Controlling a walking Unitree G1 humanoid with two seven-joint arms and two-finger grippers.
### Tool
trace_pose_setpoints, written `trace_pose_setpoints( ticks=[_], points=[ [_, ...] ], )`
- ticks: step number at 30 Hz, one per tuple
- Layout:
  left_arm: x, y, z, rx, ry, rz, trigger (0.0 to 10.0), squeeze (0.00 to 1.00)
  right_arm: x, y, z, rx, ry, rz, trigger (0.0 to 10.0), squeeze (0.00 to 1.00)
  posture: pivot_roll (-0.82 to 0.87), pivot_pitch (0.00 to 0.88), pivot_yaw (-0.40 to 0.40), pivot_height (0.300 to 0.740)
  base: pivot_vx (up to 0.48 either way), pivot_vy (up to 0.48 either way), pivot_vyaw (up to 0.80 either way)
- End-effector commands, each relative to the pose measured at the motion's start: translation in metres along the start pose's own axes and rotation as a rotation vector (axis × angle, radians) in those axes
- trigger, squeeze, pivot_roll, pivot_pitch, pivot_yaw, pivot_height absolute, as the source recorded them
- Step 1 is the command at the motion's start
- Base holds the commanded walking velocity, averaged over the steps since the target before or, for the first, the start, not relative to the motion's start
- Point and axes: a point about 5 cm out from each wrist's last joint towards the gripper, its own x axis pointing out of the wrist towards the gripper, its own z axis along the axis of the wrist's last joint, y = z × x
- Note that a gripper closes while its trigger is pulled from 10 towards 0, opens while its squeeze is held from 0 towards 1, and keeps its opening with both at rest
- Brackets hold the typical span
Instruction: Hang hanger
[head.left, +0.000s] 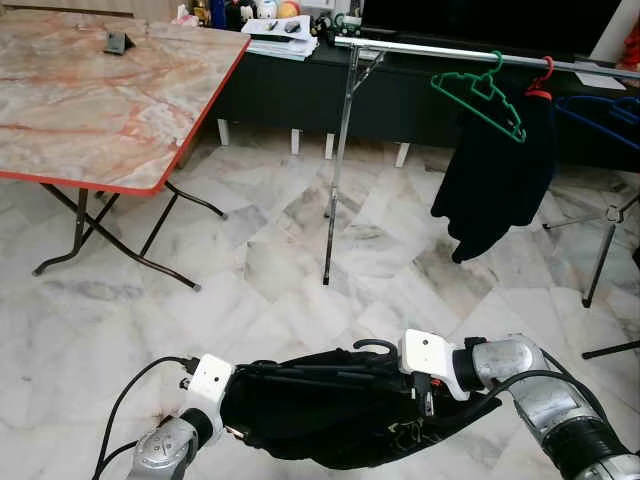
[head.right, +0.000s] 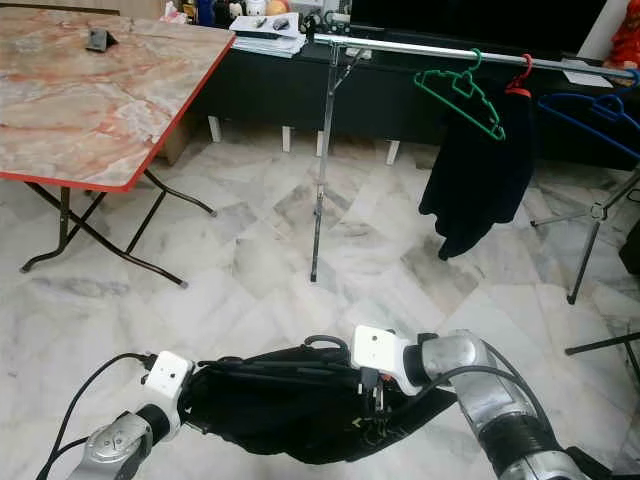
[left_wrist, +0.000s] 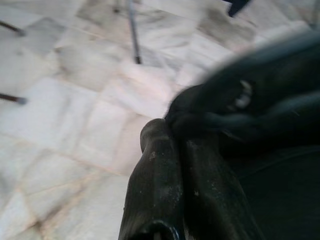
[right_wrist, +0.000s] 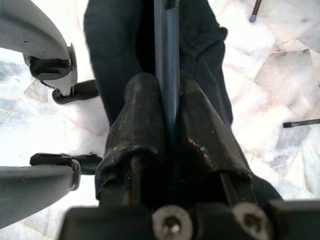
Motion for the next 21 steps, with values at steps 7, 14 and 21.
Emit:
trace_pose_setpoints(
  ticks=[7, 14, 21],
  points=[
    [-0.006, 0.015, -0.005, -0.001, 0.013, 0.14, 0.0, 0.0, -0.008, 0.002, -0.006, 0.002, 0.02, -0.004, 10.0, 0.0, 0.07, 0.167, -0.1, 0.74, 0.0, 0.0, 0.0],
    [-0.005, 0.011, -0.009, 0.013, 0.047, 0.102, 0.8, 0.0, -0.008, 0.001, -0.005, 0.003, 0.013, -0.012, 10.0, 0.0, 0.07, 0.168, -0.101, 0.74, 0.0, 0.0, 0.0],
    [-0.011, 0.007, -0.021, 0.132, 0.136, 0.02, 10.0, 1.0, -0.007, 0.001, -0.007, 0.002, 0.029, -0.014, 10.0, 0.0, 0.08, 0.165, -0.1, 0.74, 0.0, 0.0, 0.0]
  ],
)
